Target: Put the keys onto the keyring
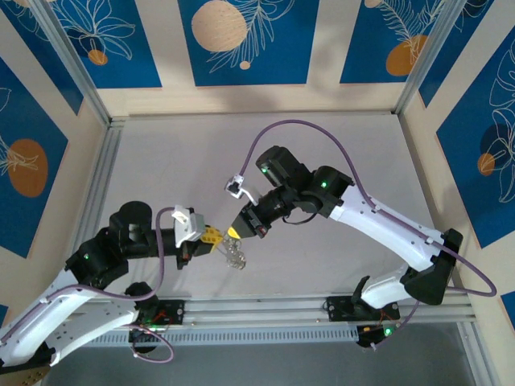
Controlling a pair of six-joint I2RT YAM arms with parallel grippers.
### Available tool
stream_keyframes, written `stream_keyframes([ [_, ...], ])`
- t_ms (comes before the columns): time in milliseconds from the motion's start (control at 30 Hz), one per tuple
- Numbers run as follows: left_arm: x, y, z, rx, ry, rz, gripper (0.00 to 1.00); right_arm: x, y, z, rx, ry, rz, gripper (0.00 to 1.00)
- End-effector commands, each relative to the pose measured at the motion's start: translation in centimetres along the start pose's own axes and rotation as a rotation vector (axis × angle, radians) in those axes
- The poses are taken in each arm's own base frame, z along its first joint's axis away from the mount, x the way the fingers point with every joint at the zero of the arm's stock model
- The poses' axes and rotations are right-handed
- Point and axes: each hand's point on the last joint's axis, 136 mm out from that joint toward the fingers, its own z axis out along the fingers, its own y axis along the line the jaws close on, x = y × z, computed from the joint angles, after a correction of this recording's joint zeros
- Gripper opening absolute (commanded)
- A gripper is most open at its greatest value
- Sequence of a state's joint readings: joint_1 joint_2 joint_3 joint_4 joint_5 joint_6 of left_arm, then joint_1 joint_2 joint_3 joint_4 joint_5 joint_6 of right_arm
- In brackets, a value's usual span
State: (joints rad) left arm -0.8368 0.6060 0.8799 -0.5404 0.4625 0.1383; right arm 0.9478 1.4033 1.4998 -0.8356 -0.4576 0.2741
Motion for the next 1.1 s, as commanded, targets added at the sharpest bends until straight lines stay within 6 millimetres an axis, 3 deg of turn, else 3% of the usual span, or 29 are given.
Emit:
stream_keyframes([
  [0,-3.3,-2.3,-1.3,0.091,-0.098,0.089,0.00,-0.4,-1.5,-0.5,0.059,-0.001,0.051,0.00],
  [1067,-2.5,-2.3,-0.8,0.080,-0.006,0.152,0.00,0.5,0.3,0.2,-0.001,0.080,0.057,0.00],
])
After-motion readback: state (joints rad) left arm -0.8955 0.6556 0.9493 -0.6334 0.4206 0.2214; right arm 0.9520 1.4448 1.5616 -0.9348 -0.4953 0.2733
